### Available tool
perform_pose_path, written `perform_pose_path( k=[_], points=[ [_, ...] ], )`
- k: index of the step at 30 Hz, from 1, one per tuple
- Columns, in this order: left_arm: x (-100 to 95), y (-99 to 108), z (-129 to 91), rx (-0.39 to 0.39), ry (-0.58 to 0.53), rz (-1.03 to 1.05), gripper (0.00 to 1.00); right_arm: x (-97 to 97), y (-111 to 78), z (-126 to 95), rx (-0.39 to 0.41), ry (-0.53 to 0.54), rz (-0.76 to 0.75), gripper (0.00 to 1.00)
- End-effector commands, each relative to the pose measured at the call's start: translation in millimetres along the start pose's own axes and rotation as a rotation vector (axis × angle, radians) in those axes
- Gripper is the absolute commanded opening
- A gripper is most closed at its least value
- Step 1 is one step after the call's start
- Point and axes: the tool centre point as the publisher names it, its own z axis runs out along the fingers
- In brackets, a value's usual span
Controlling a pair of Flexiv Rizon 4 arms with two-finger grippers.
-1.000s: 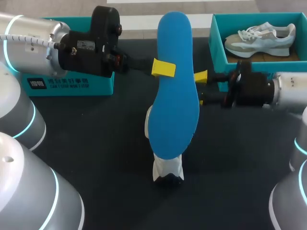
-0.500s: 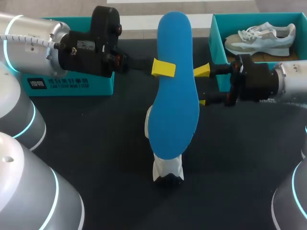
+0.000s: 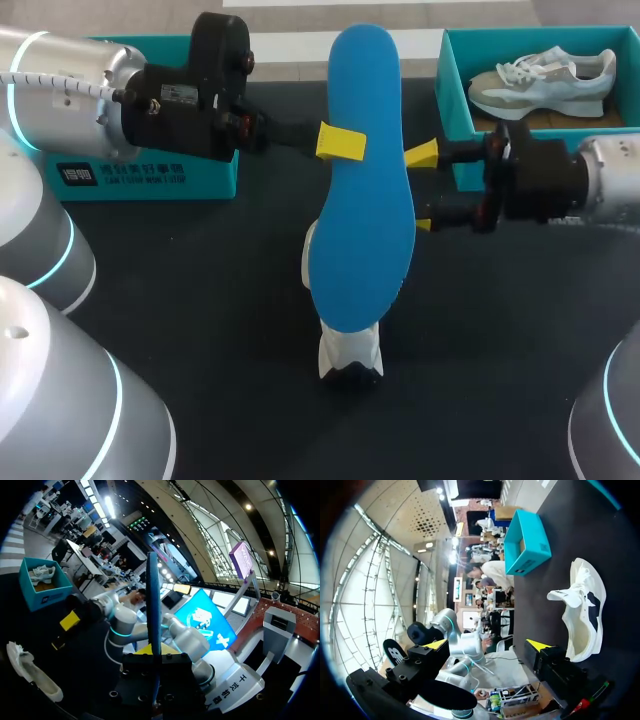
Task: Take the shoe out of the shoebox, open the shoe tongue, remove and reinsert the insole, then place the shoe into the shoebox
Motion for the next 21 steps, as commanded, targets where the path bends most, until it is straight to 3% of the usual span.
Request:
perform_pose_path(
  k=[1,21],
  points=[
    [-0.7,0.5,0.8,0.000,-0.001,0.000,0.00,0.0,-2.0,2.0,0.007,-0.002,0.001,1.00],
    [-0.7,0.5,0.8,0.000,-0.001,0.000,0.00,-0.3,-1.6,2.4,0.008,-0.007,0.003,1.00]
  ],
)
